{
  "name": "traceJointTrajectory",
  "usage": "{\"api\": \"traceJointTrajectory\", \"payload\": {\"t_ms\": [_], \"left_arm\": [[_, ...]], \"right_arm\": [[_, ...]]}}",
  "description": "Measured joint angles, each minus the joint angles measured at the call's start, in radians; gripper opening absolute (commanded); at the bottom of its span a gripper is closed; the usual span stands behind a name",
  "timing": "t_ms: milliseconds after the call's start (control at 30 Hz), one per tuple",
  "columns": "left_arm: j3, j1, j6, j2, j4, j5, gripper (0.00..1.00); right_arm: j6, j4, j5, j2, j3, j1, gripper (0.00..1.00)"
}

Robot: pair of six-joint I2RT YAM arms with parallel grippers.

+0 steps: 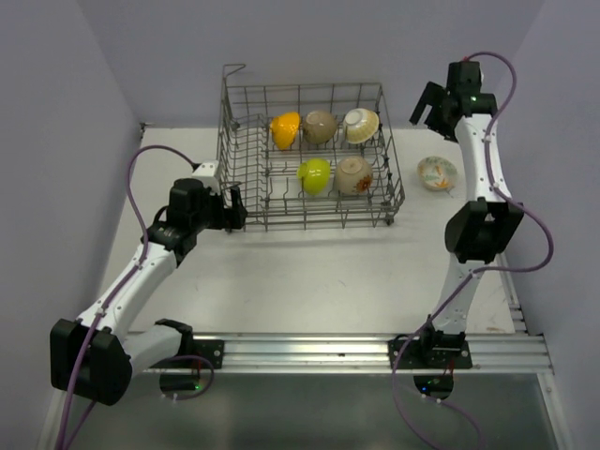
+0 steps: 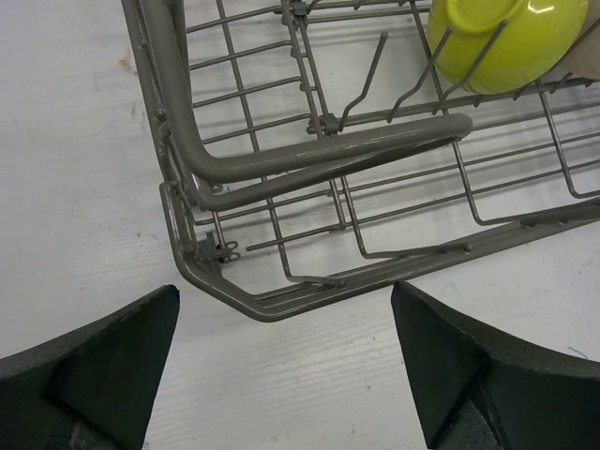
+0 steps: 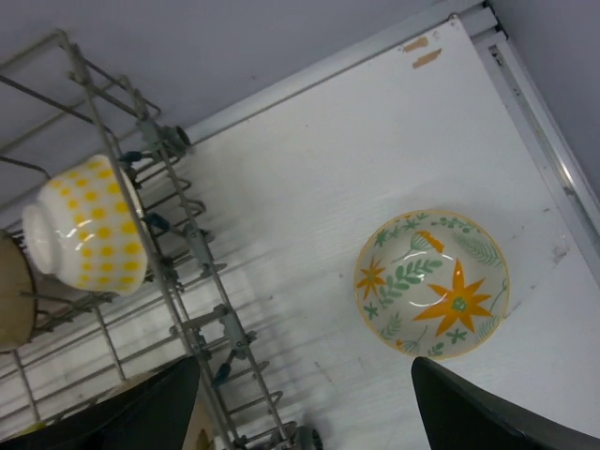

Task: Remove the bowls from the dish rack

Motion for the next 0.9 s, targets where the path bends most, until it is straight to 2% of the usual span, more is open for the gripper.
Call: {"api": "traceJointTrajectory", "payload": {"t_ms": [200, 400, 600, 900], "left_arm": [[0.000, 0.000, 0.000, 0.002, -0.001, -0.011, 1.00], [0.000, 0.000, 0.000, 0.002, 0.000, -0.013, 1.00], [0.000, 0.000, 0.000, 0.002, 0.000, -0.013, 1.00], [0.000, 0.000, 0.000, 0.002, 0.000, 0.000, 1.00]], "right_arm": [[0.047, 0.050, -0.066, -0.254, -0.142, 0.034, 0.98], [0.102, 0.193, -0.263, -0.401, -0.275, 0.162, 0.86], [0.188, 0.330, -0.428, -0.384, -0.454, 0.248, 0.82], [0.270, 0.448, -0.549, -0.259, -0.553, 0.291, 0.81]]}}
